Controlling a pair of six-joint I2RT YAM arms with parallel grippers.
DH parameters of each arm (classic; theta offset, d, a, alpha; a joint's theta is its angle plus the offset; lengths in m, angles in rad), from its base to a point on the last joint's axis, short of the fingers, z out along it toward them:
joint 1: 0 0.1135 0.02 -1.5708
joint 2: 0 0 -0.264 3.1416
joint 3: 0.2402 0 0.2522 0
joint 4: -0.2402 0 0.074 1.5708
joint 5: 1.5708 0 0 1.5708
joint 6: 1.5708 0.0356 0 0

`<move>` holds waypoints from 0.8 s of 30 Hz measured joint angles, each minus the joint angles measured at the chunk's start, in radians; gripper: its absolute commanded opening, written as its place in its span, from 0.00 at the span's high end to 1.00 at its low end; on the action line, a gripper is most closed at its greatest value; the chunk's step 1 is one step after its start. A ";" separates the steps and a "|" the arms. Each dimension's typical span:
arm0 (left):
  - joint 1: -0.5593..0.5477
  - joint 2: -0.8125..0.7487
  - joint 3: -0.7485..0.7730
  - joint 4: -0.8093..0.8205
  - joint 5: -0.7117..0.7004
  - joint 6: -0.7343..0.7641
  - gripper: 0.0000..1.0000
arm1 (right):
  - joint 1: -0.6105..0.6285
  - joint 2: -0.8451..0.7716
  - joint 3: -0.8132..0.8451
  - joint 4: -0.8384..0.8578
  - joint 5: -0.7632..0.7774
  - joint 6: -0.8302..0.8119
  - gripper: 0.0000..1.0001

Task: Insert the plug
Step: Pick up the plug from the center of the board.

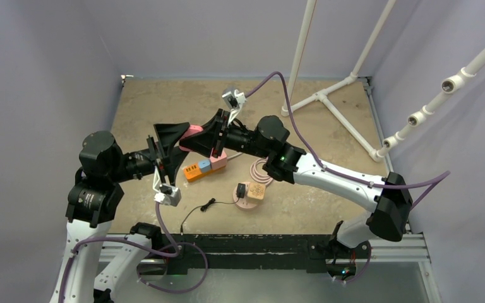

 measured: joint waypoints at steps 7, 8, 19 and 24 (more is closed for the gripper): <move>0.000 -0.014 -0.012 0.000 -0.001 0.021 1.00 | 0.004 0.001 0.001 0.005 -0.003 0.010 0.67; 0.000 -0.017 -0.016 -0.004 0.000 0.026 1.00 | 0.004 0.001 0.003 0.009 -0.002 0.015 0.68; -0.001 -0.018 -0.017 -0.018 0.000 0.025 0.94 | 0.003 0.004 0.007 0.014 -0.003 0.010 1.00; -0.001 -0.024 -0.031 -0.012 -0.016 -0.004 0.09 | 0.003 0.003 0.019 -0.040 -0.007 0.000 1.00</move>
